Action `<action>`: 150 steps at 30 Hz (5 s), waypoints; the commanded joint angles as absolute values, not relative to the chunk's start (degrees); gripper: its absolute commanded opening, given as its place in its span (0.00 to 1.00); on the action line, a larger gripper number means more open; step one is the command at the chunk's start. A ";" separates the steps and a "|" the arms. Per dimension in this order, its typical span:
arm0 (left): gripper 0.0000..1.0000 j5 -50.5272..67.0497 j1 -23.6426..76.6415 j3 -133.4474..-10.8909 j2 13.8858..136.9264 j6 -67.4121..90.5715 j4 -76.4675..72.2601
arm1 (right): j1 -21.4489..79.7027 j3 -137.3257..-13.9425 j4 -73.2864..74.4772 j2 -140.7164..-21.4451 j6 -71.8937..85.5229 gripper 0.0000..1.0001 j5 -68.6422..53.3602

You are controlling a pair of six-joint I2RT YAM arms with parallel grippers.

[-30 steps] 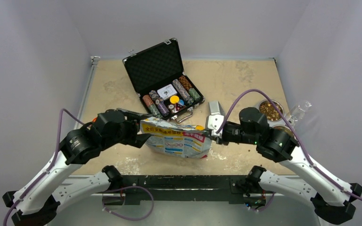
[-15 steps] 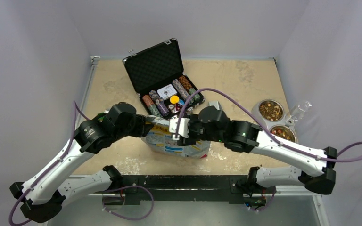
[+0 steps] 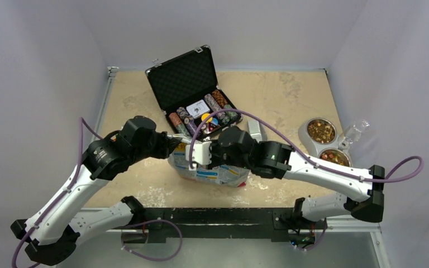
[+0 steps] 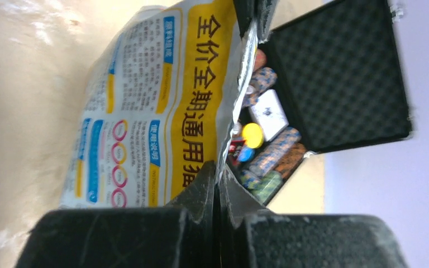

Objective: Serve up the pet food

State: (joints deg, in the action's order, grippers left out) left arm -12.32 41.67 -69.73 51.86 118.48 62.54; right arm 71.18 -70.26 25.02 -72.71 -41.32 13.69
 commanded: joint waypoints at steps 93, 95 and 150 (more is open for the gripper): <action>0.00 -1.07 37.61 -70.16 53.27 118.74 58.18 | 62.52 -76.55 44.69 -69.44 -18.97 0.08 9.60; 0.00 -1.12 37.53 -70.14 53.26 118.79 58.19 | 62.41 -76.52 45.73 -69.23 -19.06 0.00 9.17; 0.00 -1.41 37.53 -70.57 52.87 118.85 60.29 | 52.66 -62.93 51.58 -44.92 -14.20 0.12 13.31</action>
